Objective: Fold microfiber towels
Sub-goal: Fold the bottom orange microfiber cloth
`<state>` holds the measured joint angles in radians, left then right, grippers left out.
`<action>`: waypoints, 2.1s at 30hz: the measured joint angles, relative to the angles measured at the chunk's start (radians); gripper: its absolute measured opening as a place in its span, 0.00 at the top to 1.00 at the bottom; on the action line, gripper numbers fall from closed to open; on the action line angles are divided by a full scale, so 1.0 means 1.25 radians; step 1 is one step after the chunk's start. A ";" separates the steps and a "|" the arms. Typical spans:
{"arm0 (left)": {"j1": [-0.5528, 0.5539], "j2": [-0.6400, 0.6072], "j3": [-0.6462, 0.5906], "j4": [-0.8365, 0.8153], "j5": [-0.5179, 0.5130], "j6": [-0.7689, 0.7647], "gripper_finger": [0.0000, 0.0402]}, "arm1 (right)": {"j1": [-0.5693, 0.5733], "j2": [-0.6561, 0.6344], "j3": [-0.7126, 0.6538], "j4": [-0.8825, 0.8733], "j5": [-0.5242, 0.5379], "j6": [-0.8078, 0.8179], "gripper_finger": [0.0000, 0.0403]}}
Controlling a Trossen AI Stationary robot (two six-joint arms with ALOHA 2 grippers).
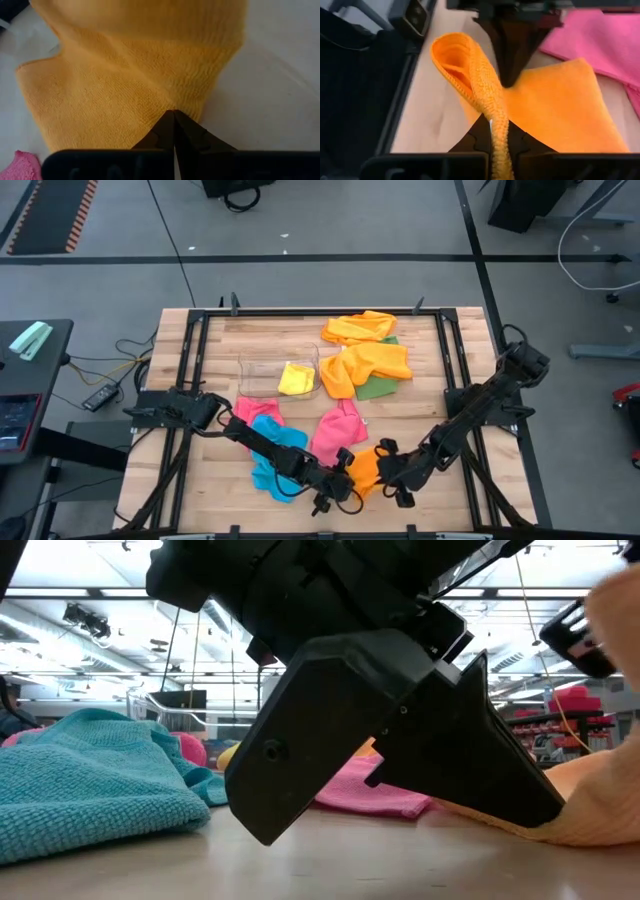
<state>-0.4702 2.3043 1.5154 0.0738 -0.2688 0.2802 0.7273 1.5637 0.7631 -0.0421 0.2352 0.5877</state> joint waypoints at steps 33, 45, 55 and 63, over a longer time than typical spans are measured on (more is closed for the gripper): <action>-0.009 -0.006 -0.001 -0.034 -0.024 -0.020 0.95 | -0.125 0.035 -0.076 -0.036 0.051 0.024 0.87; -0.018 -0.011 -0.002 -0.037 -0.042 0.015 0.96 | -0.142 0.035 -0.087 0.019 0.065 -0.037 0.65; -0.046 -0.057 -0.003 -0.095 -0.093 0.058 0.95 | -0.141 0.035 -0.106 0.020 0.083 -0.055 0.62; -0.062 -0.083 -0.002 -0.100 -0.151 0.088 0.95 | -0.141 0.035 -0.106 0.023 0.087 -0.079 0.61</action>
<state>-0.5474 2.2000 1.5124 -0.0512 -0.4569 0.3908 0.5507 1.6073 0.6304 -0.0129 0.3435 0.4891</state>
